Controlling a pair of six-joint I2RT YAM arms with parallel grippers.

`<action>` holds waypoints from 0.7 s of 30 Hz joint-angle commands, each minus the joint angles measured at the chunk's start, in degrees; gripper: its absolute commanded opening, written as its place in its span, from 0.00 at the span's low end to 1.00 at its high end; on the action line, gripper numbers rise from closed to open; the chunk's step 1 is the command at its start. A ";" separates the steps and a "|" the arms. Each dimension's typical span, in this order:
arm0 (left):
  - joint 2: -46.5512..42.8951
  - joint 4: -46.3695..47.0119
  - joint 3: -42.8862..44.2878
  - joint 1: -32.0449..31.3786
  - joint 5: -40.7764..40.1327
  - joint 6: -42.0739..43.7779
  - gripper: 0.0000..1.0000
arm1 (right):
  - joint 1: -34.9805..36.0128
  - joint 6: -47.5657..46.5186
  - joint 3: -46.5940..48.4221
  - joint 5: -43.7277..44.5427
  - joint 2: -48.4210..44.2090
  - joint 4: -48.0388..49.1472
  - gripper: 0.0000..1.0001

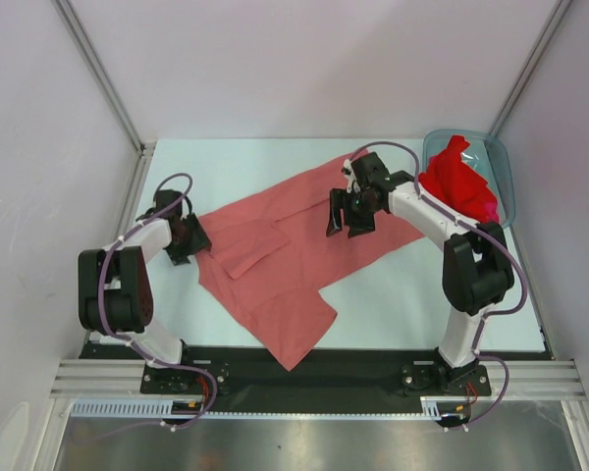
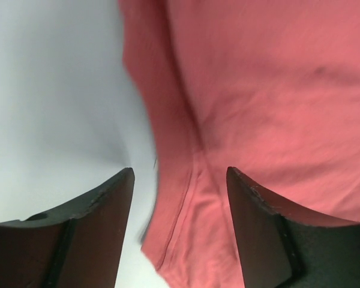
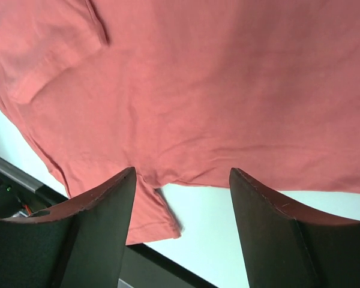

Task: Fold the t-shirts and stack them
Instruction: Fold the tshirt

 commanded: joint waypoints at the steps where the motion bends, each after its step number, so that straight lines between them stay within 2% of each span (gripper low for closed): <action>1: 2.52 5.14 5.66 0.98 -1.05 5.23 0.70 | -0.42 -0.38 -2.32 -1.84 -3.57 0.63 0.70; 4: 3.40 8.56 5.68 3.26 3.51 6.19 0.75 | -1.30 -0.20 -4.17 -2.01 -5.34 0.64 0.70; 6: 4.01 9.53 6.29 4.84 3.79 6.81 0.79 | -1.74 -0.38 -4.35 -1.14 -6.31 -0.50 0.70; 13: 10.95 7.43 13.92 8.45 5.54 9.53 0.76 | -3.33 0.50 -5.05 -0.87 -10.61 -4.20 0.70; 16: 14.98 5.67 16.91 8.45 6.86 10.59 0.70 | -3.59 0.94 -5.40 -0.44 -11.49 -5.43 0.71; 21: 16.50 5.13 16.31 8.97 8.45 10.07 0.50 | -4.55 1.47 -7.60 2.03 -14.48 -5.43 0.71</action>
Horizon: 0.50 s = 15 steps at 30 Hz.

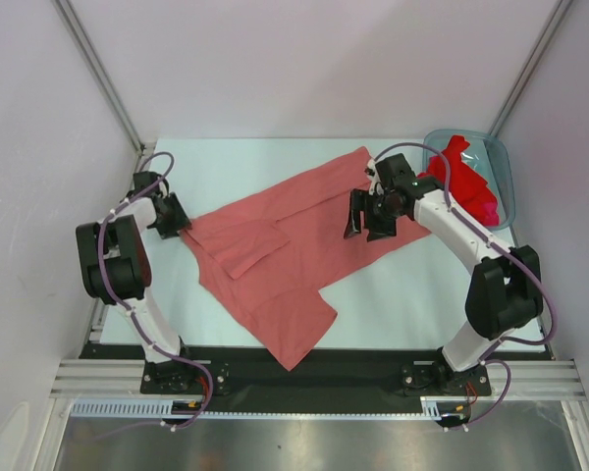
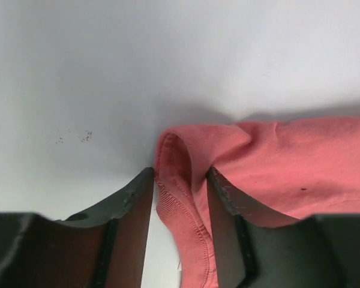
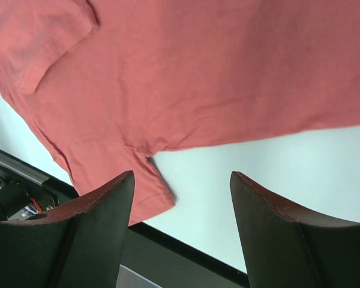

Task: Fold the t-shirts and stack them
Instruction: Fold the tshirt

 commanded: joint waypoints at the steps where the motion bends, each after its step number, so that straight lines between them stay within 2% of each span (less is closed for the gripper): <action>1: 1.13 -0.68 0.25 0.74 2.24 0.65 0.45 | -1.17 1.14 -1.00 2.25 -3.25 -1.02 0.71; 2: 1.74 -0.59 0.51 1.61 2.50 0.12 0.28 | -1.26 1.32 -1.00 2.60 -3.34 -1.02 0.71; 5: 3.59 -1.90 4.19 3.02 -1.17 0.02 0.00 | -1.79 1.67 -0.21 5.05 -3.25 -1.54 0.71; 11: 6.66 -6.12 16.66 5.48 -15.84 2.66 0.00 | -4.76 5.00 0.49 10.51 -2.37 -3.48 0.70; 15: 12.02 -9.45 26.15 7.50 -17.71 3.01 0.00 | -7.14 8.26 -0.82 8.85 -2.20 -2.69 0.69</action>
